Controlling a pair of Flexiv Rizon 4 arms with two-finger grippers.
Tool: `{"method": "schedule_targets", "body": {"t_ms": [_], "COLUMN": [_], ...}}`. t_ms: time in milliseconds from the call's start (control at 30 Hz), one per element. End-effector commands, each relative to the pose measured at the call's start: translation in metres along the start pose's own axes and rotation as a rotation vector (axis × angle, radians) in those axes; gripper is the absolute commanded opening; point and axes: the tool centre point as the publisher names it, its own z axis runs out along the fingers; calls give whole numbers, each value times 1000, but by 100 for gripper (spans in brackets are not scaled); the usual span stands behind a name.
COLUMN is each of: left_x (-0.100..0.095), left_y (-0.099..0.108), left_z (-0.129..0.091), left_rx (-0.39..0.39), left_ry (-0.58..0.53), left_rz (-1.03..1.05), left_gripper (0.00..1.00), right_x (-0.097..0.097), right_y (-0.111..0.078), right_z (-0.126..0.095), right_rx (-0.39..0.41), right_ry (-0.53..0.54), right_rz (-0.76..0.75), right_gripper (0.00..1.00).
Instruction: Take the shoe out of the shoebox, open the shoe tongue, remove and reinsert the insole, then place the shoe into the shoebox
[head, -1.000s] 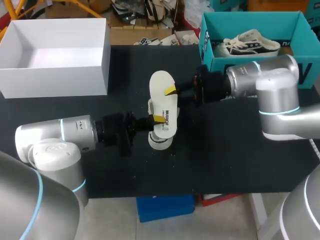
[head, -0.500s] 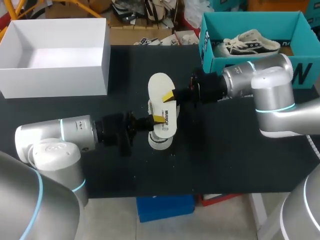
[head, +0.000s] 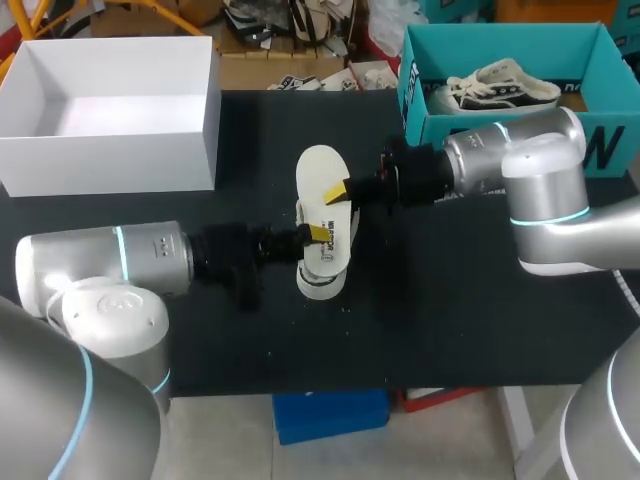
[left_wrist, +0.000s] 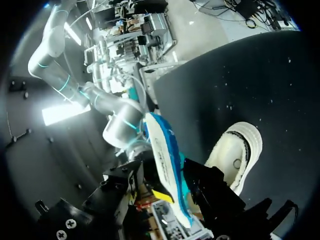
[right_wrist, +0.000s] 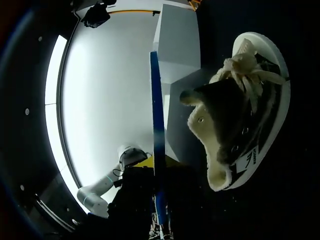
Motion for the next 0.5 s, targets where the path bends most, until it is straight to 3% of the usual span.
{"method": "schedule_targets", "body": {"t_ms": [33,267,500], "left_x": [-18,-34,-47], "left_y": [-3,-8,-7], "left_z": [-31,-57,-55], "left_rx": [100,228,213], "left_ry": [366,668,885], "left_rz": [175,370,446], "left_gripper": [100,100,100], "right_x": [0,0,0], "right_y": [0,0,0], "right_z": [1,1,1], "right_rx": [-2,-2,-2], "right_ry": [-1,-1,-1], "right_rz": [1,1,1], "right_gripper": [0,0,0]}}
